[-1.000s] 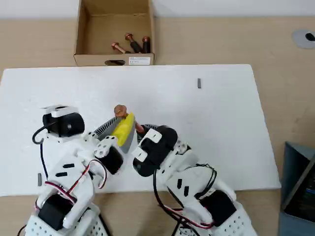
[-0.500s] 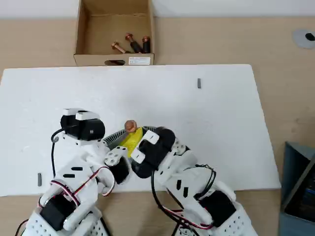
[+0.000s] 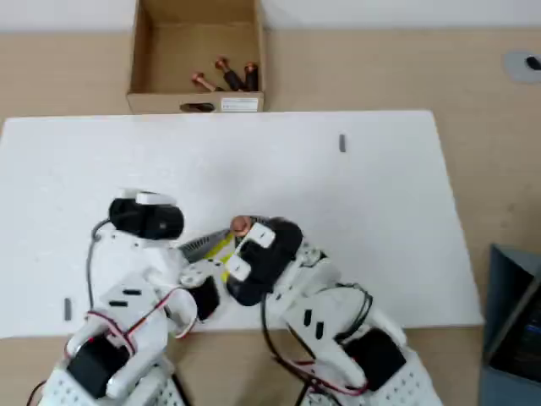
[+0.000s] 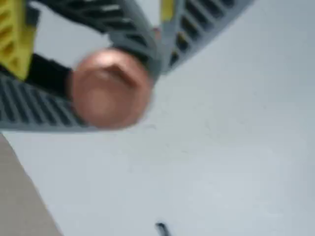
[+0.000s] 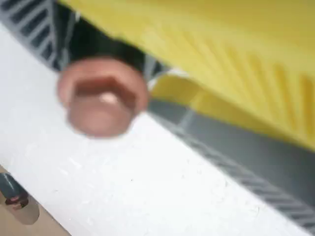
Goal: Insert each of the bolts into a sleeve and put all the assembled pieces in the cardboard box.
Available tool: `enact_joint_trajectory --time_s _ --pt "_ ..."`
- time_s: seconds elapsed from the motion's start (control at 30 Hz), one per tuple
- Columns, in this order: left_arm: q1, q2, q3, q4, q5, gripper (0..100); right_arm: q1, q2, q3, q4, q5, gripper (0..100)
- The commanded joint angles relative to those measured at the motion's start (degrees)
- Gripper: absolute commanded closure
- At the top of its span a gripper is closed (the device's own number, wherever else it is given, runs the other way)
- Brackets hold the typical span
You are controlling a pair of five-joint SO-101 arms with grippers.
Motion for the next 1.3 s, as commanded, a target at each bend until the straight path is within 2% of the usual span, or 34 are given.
enact_joint_trajectory --time_s 0.0,0.23,0.53,0.73,0.87,1.03,1.27 --pt "-0.3 0.0 -1.5 2.7 -0.4 81 -0.2 -8.9 -4.5 -1.6 0.4 98.9" --pt "-0.5 0.0 -1.8 2.5 -0.9 81 0.0 -8.9 -4.4 -1.5 0.4 98.9" --pt "-8.0 0.0 -9.8 2.3 -0.9 81 0.1 -8.9 -4.3 -1.5 0.3 98.9" --pt "-12.5 0.0 -16.0 2.3 -0.9 97 0.1 -8.8 -4.3 -1.4 0.3 98.9" --pt "-17.0 0.0 -17.2 2.6 -0.9 100 0.1 -8.8 -4.3 -1.4 0.2 98.9" --pt "-26.6 0.0 -14.4 2.7 -1.1 100 0.2 -8.8 -4.4 -1.4 0.2 98.9" --pt "-38.6 -0.1 -1.3 2.6 -14.4 100 7.5 -7.4 -4.6 -1.4 -0.1 98.9"
